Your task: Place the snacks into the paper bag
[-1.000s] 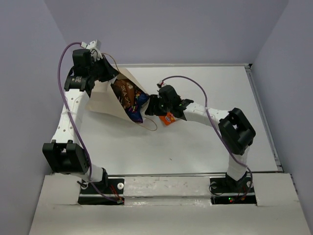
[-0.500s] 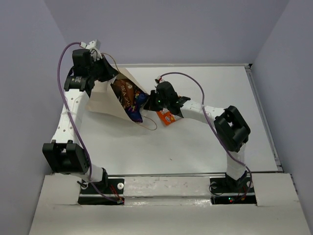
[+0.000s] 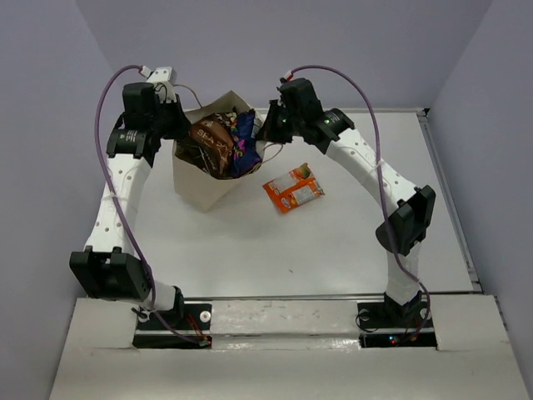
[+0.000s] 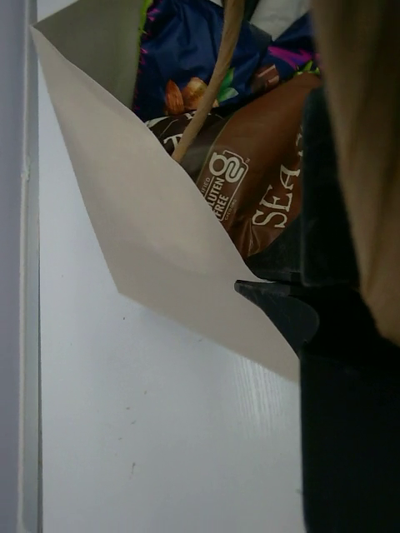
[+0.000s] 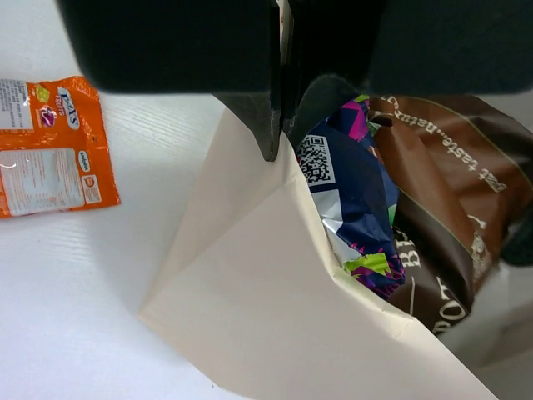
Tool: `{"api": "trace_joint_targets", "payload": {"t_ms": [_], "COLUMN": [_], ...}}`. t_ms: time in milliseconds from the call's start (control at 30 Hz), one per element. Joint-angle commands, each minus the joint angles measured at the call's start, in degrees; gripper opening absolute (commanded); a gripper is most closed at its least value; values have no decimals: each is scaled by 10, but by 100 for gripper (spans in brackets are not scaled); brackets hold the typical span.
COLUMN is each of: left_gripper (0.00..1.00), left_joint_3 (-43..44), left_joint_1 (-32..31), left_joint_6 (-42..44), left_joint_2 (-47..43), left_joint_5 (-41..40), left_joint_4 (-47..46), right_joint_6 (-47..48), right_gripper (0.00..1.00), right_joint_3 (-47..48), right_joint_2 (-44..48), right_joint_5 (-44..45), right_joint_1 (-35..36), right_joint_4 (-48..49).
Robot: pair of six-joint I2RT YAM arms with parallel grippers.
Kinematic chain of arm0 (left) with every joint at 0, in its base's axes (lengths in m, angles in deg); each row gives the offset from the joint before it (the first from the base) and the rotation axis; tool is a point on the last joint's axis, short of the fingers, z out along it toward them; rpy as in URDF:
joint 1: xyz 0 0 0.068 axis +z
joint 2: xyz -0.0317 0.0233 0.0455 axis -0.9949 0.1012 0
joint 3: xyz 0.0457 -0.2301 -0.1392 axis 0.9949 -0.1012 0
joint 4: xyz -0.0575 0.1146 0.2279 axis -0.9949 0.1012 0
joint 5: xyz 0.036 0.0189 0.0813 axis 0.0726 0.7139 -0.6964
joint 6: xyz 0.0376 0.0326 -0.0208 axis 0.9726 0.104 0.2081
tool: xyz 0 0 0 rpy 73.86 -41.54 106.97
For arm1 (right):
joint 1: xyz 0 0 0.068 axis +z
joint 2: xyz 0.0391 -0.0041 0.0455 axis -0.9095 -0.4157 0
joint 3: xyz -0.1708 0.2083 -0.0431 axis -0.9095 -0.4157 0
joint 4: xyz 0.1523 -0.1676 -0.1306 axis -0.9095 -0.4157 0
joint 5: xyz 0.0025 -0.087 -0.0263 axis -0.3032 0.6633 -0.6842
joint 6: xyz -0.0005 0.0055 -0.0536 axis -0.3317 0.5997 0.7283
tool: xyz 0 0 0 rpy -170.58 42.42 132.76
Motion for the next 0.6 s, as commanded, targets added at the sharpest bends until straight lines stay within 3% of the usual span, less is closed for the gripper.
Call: {"api": "trace_joint_targets", "payload": {"t_ms": [0,167,333,567], "left_gripper": [0,1,8,11], "left_joint_3": [27,-7,-57,-122], "left_joint_1": [-24,-24,-18,-1], "left_joint_6": [49,16,-3,-25], "left_joint_2": [-51,-77,-89,-80], "left_joint_5": [11,38,47,42], "left_joint_4": [21,11,6,-29], "right_joint_6": [-11,-17,-32,-30], "right_gripper": [1,1,1,1], "right_joint_3": [71,95,116,192], "right_joint_2": [14,20,-5,-43], "right_joint_5": [-3,11,8,70], "right_joint_1": [12,17,23,65], "right_joint_4": [-11,-6,-16,-30]}}
